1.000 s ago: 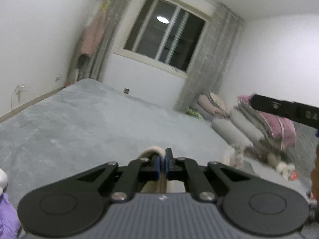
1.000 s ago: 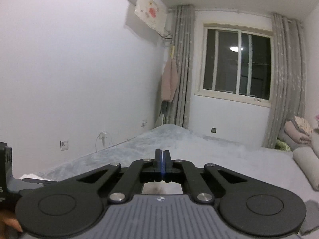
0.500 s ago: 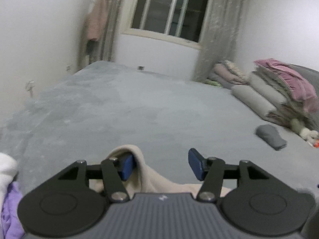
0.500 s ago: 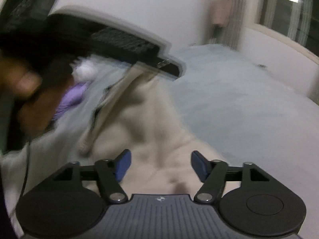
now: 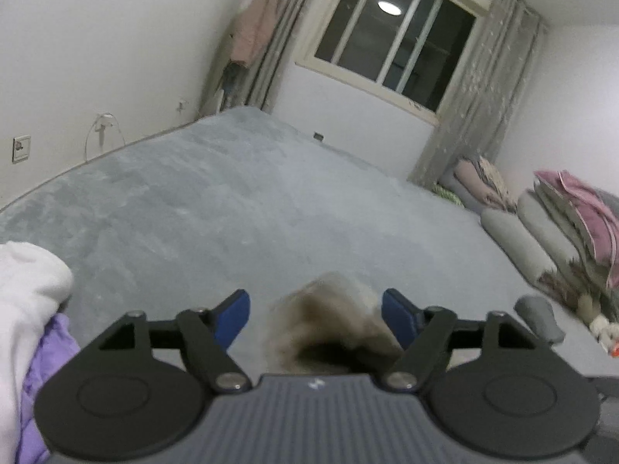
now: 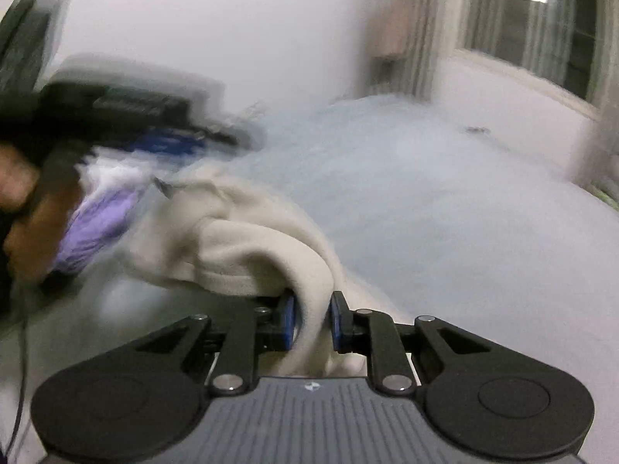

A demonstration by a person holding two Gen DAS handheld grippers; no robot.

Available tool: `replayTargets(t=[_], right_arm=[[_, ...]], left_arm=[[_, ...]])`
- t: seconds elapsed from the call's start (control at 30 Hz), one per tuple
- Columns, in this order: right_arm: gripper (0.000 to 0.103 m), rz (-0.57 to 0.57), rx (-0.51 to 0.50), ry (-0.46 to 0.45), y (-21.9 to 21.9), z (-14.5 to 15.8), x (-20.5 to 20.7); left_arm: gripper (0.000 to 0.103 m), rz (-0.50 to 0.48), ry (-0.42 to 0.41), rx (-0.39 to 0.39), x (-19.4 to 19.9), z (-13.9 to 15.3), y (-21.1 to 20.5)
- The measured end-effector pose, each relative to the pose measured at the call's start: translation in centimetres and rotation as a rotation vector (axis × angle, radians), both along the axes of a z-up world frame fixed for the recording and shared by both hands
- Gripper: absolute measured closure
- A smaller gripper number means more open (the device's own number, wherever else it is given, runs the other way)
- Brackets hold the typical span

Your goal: Fold clothes

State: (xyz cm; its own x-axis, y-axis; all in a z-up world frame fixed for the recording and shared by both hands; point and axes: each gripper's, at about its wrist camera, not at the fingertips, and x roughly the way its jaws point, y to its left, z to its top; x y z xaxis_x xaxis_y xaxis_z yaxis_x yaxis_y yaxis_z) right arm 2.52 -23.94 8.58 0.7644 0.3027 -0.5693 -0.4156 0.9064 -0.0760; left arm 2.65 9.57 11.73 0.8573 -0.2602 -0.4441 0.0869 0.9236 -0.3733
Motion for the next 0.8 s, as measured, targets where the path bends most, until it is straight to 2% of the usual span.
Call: replayTargets(t=[0.1, 0.2, 0.27, 0.4, 0.5, 0.57, 0.63, 0.7, 0.77, 0.8], right_arm=[[0.086, -0.132, 0.115, -0.006, -5.0, 1.6, 0.8], [0.085, -0.171, 0.163, 0.089, -7.2, 0.2, 2.1], [0.085, -0.193, 0.185, 0.15, -7.3, -0.7, 0.8], [0.084, -0.216, 0.167, 0.156, -6.5, -0.4, -1.4], [0.082, -0.217, 0.183, 0.153, -7.1, 0.3, -1.5], [0.07, -0.24, 0.128, 0.136, -7.8, 0.5, -2.1], [0.064, -0.281, 0.061, 0.108, -8.5, 1.0, -2.6], [0.064, -0.312, 0.035, 0.087, -7.8, 1.2, -2.3], [0.064, -0.298, 0.062, 0.07, -7.0, 1.3, -2.1], [0.064, -0.274, 0.078, 0.069, -6.7, 1.4, -2.0]], left_arm=[[0.018, -0.046, 0.014, 0.016, 0.1, -0.5, -1.2], [0.018, -0.143, 0.06, 0.021, 0.3, -1.7, -3.7], [0.018, -0.209, 0.082, 0.011, 0.2, -2.6, -5.5], [0.018, -0.322, 0.059, 0.075, -0.6, -3.7, -9.1], [0.01, -0.418, -0.001, 0.101, -2.3, -3.7, -11.3], [0.005, -0.484, -0.042, 0.126, -3.4, -3.8, -12.7], [0.001, -0.551, -0.071, 0.154, -4.7, -3.8, -14.5], [0.001, -0.593, -0.071, 0.213, -5.7, -4.3, -16.6], [0.005, -0.587, -0.048, 0.283, -5.9, -5.2, -18.3], [0.034, -0.583, -0.034, 0.31, -5.7, -5.7, -19.0]])
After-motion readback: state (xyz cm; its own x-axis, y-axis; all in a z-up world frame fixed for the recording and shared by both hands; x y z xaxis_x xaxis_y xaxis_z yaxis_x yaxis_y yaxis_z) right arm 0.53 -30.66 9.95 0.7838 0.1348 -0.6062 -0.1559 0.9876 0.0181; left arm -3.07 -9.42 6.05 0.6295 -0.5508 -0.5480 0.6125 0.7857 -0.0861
